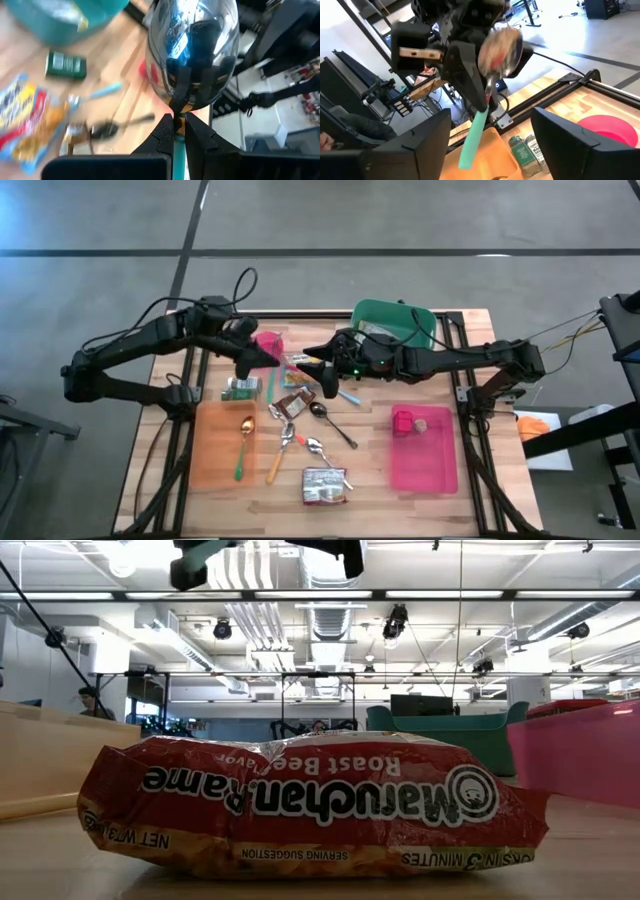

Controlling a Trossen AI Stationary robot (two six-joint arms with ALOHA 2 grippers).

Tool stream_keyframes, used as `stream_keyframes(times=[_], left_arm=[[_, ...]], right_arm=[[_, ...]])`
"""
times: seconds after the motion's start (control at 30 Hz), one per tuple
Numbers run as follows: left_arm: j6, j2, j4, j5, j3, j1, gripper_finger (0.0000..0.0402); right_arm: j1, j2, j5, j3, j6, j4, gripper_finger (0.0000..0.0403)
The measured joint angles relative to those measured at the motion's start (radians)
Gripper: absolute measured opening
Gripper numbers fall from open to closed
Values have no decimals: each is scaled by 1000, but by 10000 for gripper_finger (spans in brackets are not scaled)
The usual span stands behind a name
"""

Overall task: Pick & Place Food Item
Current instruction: Put the light green spoon into the orange bin

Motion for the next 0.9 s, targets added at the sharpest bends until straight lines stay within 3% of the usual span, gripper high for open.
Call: stream_keyframes(times=[0.27,0.5,0.7,0.9], left_arm=[[-81,-60,-262,-53,0,-57,14],[-271,-117,-419,-175,-2,-250,14],[-506,-175,-400,-235,-107,-427,14],[-686,-227,-342,-254,-264,-502,14]], right_arm=[[-1,0,4,0,-2,-18,294],[-1,0,7,0,-2,-21,295],[0,0,7,1,-2,-50,295],[0,0,6,0,-2,-78,295]])
